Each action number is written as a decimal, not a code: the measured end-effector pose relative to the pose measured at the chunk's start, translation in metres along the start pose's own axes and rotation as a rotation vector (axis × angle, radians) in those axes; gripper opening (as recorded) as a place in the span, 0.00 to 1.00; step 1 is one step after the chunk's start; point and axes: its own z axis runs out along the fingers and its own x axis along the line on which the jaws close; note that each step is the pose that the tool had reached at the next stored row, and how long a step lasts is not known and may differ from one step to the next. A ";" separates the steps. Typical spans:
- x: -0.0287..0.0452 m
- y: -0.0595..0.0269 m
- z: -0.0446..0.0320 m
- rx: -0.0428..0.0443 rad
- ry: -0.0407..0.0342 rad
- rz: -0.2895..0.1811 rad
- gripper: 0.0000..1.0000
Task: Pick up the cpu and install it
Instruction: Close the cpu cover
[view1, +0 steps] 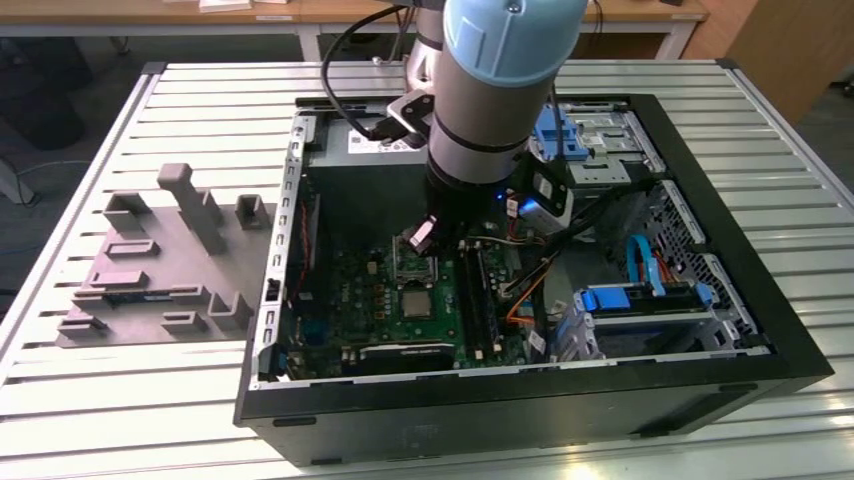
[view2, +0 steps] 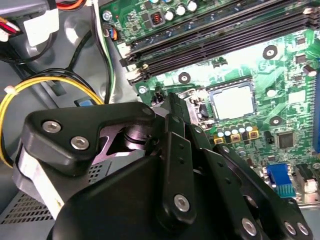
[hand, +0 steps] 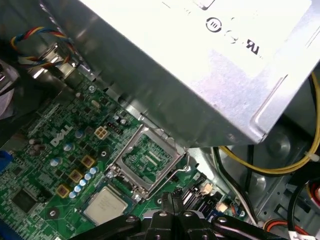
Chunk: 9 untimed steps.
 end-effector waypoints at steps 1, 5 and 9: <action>-0.0002 -0.0001 0.0003 -0.0048 -0.0039 -0.001 0.11; -0.0007 -0.0007 0.0017 -0.0381 -0.0299 -0.004 0.11; -0.0013 -0.0008 0.0033 -0.0432 -0.0340 -0.004 0.11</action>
